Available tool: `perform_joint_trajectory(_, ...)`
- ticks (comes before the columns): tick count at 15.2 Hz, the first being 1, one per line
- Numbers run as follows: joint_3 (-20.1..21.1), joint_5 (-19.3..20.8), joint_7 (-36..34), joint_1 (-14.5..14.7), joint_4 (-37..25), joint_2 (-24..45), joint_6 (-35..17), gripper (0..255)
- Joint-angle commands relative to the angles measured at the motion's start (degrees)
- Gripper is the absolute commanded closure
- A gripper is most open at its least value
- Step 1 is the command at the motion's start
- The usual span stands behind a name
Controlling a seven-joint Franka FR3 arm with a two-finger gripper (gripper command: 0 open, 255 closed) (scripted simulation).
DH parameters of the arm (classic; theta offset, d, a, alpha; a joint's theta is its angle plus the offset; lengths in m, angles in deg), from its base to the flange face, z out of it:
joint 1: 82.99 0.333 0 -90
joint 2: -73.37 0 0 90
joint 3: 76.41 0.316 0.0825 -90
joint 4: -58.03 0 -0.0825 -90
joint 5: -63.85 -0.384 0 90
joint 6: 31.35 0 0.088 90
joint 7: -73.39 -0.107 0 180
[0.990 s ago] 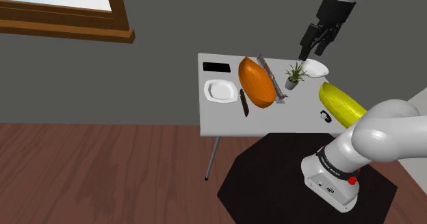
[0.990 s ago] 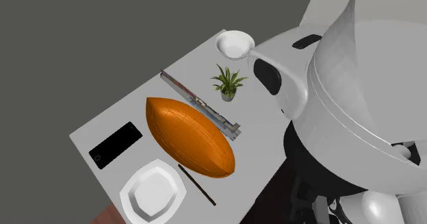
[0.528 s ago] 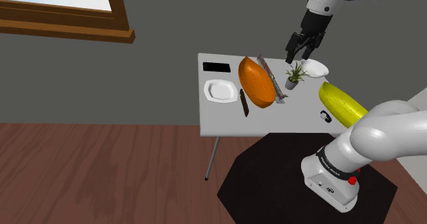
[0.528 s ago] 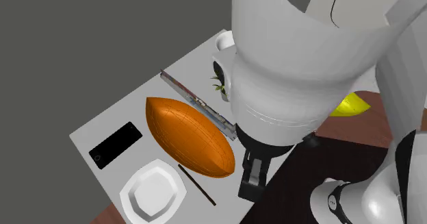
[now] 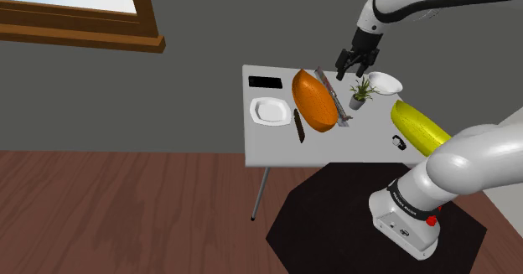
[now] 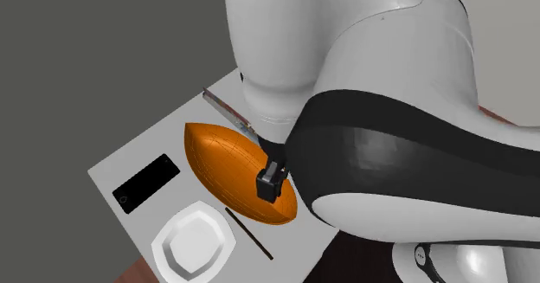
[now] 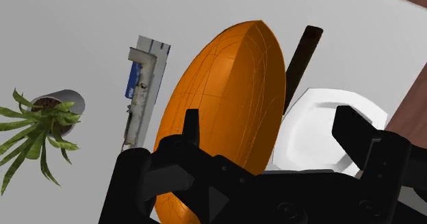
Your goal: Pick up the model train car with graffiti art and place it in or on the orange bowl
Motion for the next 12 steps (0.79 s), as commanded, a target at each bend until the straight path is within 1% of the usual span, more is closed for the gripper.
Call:
perform_joint_trajectory(1,-0.84,0.38,0.08,-0.82,-0.46,3.45,-3.28,0)
perform_joint_trajectory(7,-3.47,0.66,0.67,-2.95,-4.00,15.11,-12.05,0)
perform_joint_trajectory(12,-5.51,-0.31,1.59,-4.59,-8.70,25.17,-17.91,0)
